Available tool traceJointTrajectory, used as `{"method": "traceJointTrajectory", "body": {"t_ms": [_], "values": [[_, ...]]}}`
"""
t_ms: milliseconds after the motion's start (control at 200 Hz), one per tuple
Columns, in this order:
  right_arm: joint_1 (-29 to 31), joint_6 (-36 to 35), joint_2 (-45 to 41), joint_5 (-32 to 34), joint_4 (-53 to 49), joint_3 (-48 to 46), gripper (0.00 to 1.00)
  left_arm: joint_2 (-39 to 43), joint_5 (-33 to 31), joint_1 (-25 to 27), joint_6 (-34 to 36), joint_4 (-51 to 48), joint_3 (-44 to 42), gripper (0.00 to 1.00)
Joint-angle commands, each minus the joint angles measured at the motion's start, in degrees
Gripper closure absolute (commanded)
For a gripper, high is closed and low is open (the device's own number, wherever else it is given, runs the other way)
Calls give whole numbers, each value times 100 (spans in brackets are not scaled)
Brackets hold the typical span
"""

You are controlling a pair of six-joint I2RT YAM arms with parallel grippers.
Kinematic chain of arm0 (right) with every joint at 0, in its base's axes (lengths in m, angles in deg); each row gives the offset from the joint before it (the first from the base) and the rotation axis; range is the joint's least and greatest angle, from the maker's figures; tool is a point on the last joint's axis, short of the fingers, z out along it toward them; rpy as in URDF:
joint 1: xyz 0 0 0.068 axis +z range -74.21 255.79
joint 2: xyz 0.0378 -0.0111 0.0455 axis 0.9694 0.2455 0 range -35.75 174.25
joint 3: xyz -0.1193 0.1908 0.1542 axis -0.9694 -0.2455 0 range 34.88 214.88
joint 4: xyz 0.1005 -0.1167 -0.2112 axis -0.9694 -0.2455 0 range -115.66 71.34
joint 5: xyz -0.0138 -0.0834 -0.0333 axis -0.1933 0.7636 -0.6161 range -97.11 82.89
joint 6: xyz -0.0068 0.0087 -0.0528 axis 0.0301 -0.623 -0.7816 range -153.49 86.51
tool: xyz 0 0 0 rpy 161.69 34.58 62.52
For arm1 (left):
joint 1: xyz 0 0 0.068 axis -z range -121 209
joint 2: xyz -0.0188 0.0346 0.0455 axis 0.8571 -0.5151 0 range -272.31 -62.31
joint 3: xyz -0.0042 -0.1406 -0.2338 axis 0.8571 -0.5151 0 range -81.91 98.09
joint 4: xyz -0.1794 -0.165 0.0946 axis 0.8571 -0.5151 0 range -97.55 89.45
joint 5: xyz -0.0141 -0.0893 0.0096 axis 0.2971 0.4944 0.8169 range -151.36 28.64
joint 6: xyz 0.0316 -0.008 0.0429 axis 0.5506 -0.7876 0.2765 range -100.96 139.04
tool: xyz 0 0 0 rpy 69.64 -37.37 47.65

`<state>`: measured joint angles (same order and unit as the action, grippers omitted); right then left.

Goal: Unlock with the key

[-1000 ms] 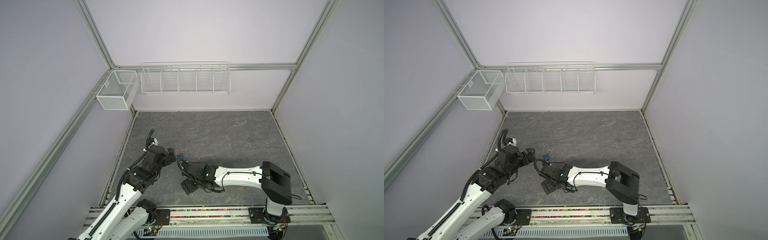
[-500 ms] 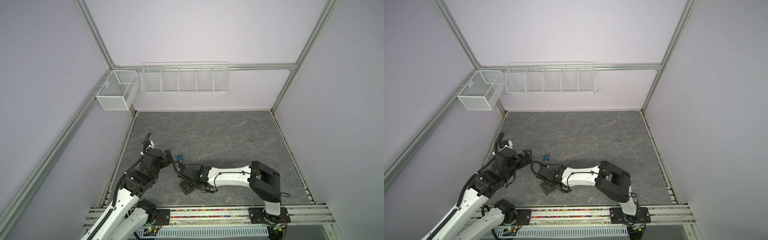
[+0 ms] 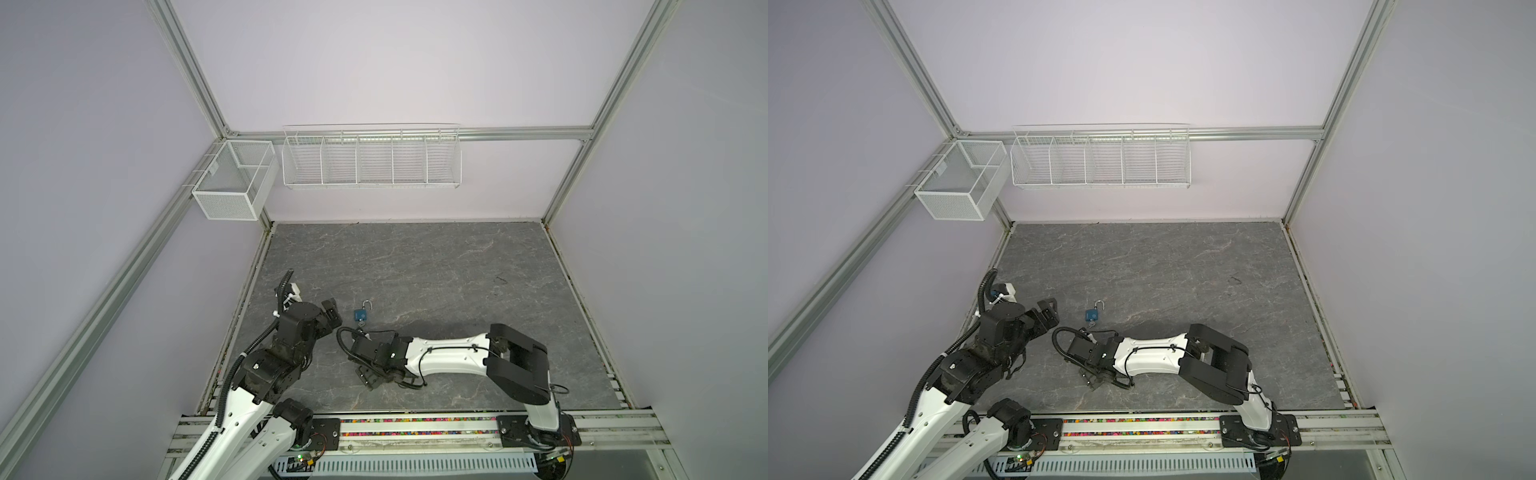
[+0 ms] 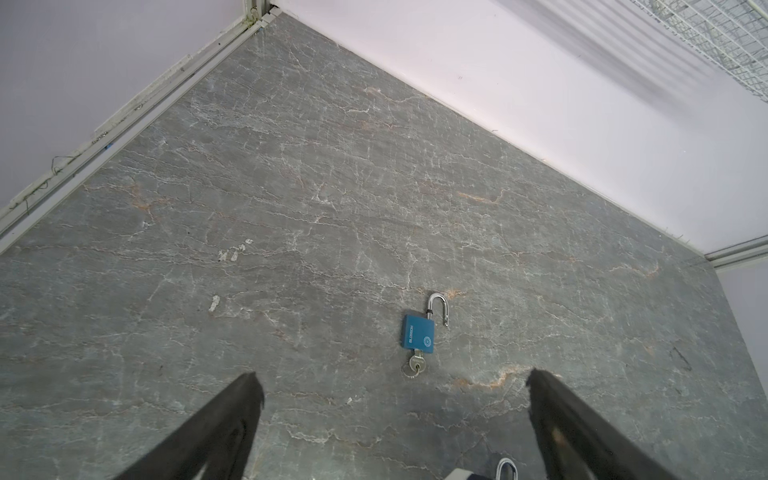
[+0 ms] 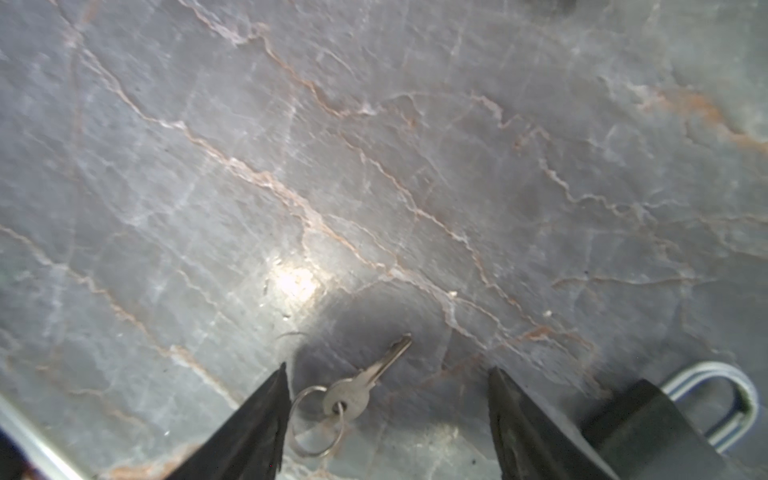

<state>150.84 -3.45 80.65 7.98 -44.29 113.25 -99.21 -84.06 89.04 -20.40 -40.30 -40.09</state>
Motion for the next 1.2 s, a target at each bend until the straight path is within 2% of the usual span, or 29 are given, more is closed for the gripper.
{"method": "traceJointTrajectory", "body": {"t_ms": [0,390,600,685,780,880,1194], "values": [[119,-101,144,481,-517,183,24,26,-58,-16,-116,-172,-69,1],[188,-181,-278,1111,-1051,6,27,-53,122,-16,-81,2,-96,1],[-34,-250,-757,1061,-1061,-304,29,-106,256,-16,-95,90,-121,1],[-51,-386,-908,780,-1050,-287,31,-93,235,-16,-116,90,-113,1],[-75,-511,-1057,88,-711,-412,31,-55,206,-16,-134,90,-122,1],[-151,-524,-985,-487,-552,-421,37,-2,169,-16,-176,49,-104,1],[-306,-495,-579,-1026,-508,-296,52,218,131,-16,-244,-141,-147,1]]}}
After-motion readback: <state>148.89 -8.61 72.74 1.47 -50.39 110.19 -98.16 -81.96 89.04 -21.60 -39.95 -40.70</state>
